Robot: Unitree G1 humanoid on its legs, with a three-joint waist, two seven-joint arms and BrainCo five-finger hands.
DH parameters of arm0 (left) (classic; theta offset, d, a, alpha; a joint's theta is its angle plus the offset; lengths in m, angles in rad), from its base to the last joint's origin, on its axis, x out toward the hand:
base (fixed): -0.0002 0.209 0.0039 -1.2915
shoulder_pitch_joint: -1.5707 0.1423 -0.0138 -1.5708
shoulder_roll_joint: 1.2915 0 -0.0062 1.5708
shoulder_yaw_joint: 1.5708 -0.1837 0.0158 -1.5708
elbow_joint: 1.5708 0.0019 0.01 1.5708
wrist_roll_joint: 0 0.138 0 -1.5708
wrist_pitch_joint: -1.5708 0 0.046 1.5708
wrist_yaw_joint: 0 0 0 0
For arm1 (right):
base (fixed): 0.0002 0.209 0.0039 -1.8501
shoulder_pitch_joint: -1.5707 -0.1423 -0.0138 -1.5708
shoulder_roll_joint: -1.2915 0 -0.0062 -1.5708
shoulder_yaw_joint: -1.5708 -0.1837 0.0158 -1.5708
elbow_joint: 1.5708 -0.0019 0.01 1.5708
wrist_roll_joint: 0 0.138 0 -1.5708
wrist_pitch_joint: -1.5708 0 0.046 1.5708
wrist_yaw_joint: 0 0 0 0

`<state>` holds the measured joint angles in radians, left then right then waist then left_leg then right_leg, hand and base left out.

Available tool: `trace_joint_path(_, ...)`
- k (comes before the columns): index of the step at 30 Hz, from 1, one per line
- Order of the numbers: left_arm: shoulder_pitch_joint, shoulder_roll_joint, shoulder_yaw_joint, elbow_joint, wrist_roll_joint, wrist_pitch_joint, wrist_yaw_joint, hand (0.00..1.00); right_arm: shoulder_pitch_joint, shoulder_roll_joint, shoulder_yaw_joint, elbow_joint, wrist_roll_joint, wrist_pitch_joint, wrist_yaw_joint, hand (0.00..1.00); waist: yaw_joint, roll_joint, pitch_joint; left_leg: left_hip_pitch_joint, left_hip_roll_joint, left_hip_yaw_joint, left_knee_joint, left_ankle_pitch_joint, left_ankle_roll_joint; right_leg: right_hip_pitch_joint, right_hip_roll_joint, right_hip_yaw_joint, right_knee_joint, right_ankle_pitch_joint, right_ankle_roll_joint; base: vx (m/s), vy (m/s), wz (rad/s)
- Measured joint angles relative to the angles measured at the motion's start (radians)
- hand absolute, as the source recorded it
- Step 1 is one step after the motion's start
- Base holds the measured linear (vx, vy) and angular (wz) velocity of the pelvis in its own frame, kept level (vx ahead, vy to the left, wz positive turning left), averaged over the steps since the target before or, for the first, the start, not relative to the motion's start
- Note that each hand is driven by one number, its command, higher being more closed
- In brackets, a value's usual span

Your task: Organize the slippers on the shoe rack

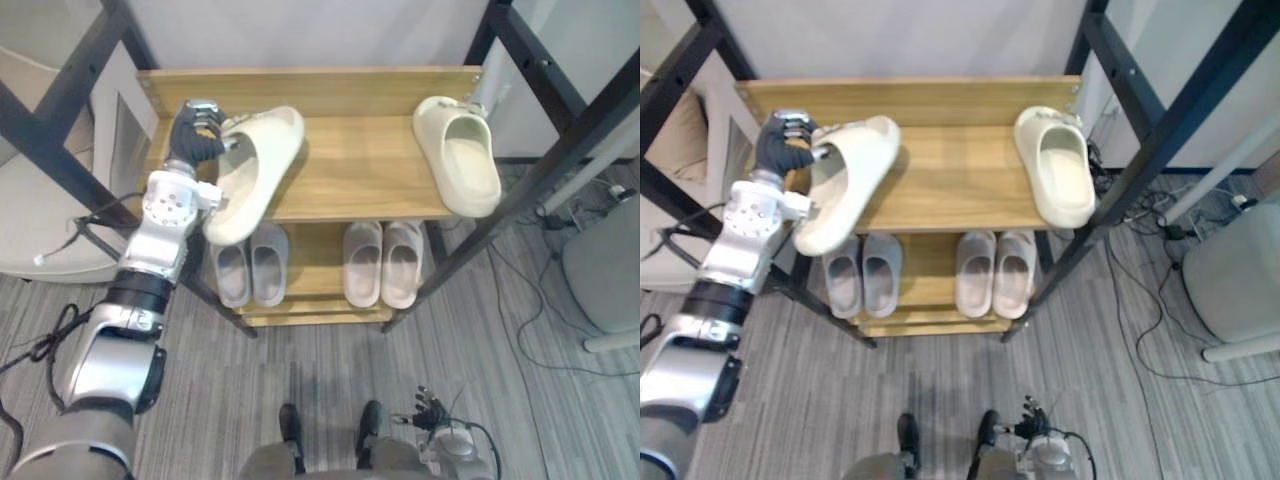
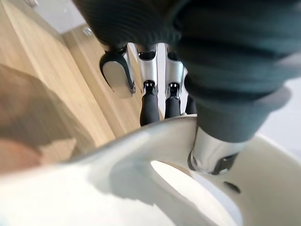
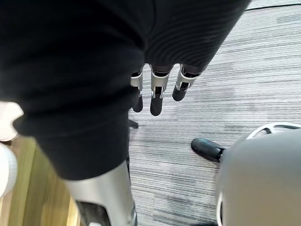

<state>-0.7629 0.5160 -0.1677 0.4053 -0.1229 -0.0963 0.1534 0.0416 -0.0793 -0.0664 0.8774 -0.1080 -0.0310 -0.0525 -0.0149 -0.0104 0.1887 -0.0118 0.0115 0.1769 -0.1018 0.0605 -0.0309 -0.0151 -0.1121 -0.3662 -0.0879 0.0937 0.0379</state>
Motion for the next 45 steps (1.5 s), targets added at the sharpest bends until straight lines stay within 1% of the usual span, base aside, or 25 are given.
trace_joint_path(2,0.023,-0.018,-0.012,-0.039,-0.010,-0.006,0.001,1.00,-0.002,0.000,0.001,0.000,0.000,0.000,0.000,0.00,0.002,0.002,-0.001,0.004,-0.001,-0.007,0.000,0.000,0.000,0.007,0.000,-0.007,0.000,0.000,0.000,0.02,0.021,0.08)
trace_joint_path(5,0.032,-0.049,-0.029,-0.046,-0.017,-0.006,0.001,1.00,-0.001,-0.003,0.004,0.000,0.000,0.000,-0.002,0.00,0.002,0.005,-0.003,0.013,-0.003,-0.020,0.000,0.000,0.000,0.023,-0.002,-0.018,0.000,-0.002,0.001,0.01,0.025,0.11)
trace_joint_path(8,0.032,-0.085,-0.032,-0.050,-0.017,-0.006,0.001,1.00,-0.002,-0.011,0.033,0.000,0.000,0.000,-0.003,0.00,0.000,0.011,-0.006,0.013,-0.007,-0.033,0.000,0.004,0.005,0.029,-0.006,-0.033,0.000,-0.003,0.002,-0.01,0.032,0.14)
trace_joint_path(13,0.032,-0.105,-0.068,-0.050,-0.017,-0.006,0.001,1.00,-0.005,-0.011,0.040,0.000,0.000,0.000,-0.003,0.00,-0.003,0.028,-0.016,0.013,-0.011,-0.046,0.000,0.005,0.007,0.033,-0.009,-0.043,0.000,-0.003,0.003,0.00,0.038,0.07)
trace_joint_path(18,0.027,-0.110,-0.072,-0.043,-0.016,-0.006,0.001,1.00,-0.005,-0.012,0.040,0.000,0.001,0.000,-0.005,0.00,-0.011,0.029,-0.017,0.013,-0.010,-0.043,0.000,0.005,0.007,0.032,-0.009,-0.042,-0.001,-0.003,0.003,0.00,0.000,0.00)
trace_joint_path(21,-0.011,-0.109,-0.081,0.017,-0.016,-0.006,0.002,1.00,-0.004,-0.012,0.040,0.000,0.001,-0.001,-0.005,0.00,-0.016,0.030,-0.017,0.012,-0.010,-0.030,0.000,0.005,0.006,0.021,-0.009,-0.030,-0.003,-0.002,0.004,0.01,0.031,-0.12)
trace_joint_path(22,-0.040,-0.108,-0.083,0.062,-0.015,-0.004,0.003,1.00,-0.003,-0.012,0.039,0.000,0.002,-0.001,-0.005,0.00,-0.023,0.033,-0.016,0.012,-0.010,-0.021,0.000,0.004,0.006,0.015,-0.009,-0.019,-0.003,-0.002,0.004,0.02,0.028,-0.19)
trace_joint_path(24,-0.062,-0.107,-0.085,0.098,-0.014,-0.004,0.003,1.00,-0.001,-0.012,0.036,0.000,0.002,-0.001,-0.005,0.00,-0.032,0.038,-0.015,0.012,-0.010,-0.017,0.000,0.003,0.005,0.013,-0.009,-0.014,-0.004,-0.002,0.004,0.02,0.026,-0.12)
trace_joint_path(26,-0.091,-0.102,-0.085,0.143,-0.003,-0.002,0.008,1.00,0.001,-0.012,0.033,0.000,0.012,-0.001,-0.006,0.00,-0.036,0.046,-0.015,0.009,-0.008,0.004,0.000,0.000,0.001,0.000,-0.008,0.001,-0.005,0.001,0.004,0.01,0.020,-0.25)
trace_joint_path(29,-0.123,-0.097,-0.084,0.190,0.006,0.006,0.018,1.00,0.010,-0.017,0.030,0.000,0.033,-0.005,-0.006,0.00,-0.049,0.069,-0.015,0.004,-0.004,0.019,0.000,-0.005,-0.003,-0.015,-0.005,0.017,-0.005,0.001,0.003,0.03,0.009,-0.18)
trace_joint_path(32,-0.168,-0.094,-0.082,0.213,0.015,0.016,0.019,1.00,0.008,-0.020,0.028,-0.004,0.039,-0.010,-0.006,0.00,-0.052,0.081,-0.013,-0.015,0.000,0.029,0.000,-0.004,-0.003,-0.034,0.000,0.033,-0.001,0.011,-0.001,0.05,-0.004,-0.15)
trace_joint_path(37,-0.214,-0.093,-0.061,0.216,0.022,0.023,0.020,1.00,0.008,-0.021,0.028,-0.012,0.042,-0.018,-0.007,0.00,-0.061,0.083,-0.012,-0.026,0.001,0.028,0.000,-0.005,-0.003,-0.057,0.002,0.062,-0.001,0.016,-0.002,0.05,0.001,-0.16)
trace_joint_path(42,-0.278,-0.094,-0.057,0.245,0.024,0.023,0.022,1.00,0.011,-0.020,0.028,-0.033,0.044,-0.018,-0.007,0.00,-0.082,0.087,-0.010,-0.036,-0.004,0.028,0.001,-0.011,0.006,-0.071,-0.003,0.071,-0.001,0.019,0.003,0.01,0.015,-0.04)
trace_joint_path(45,-0.291,-0.096,-0.057,0.264,0.045,0.024,0.022,1.00,0.010,-0.022,0.028,-0.038,0.070,-0.020,-0.007,0.00,-0.092,0.096,-0.006,-0.041,-0.004,0.029,0.003,-0.012,0.009,-0.076,-0.008,0.075,0.000,0.023,0.006,0.00,0.000,0.00)
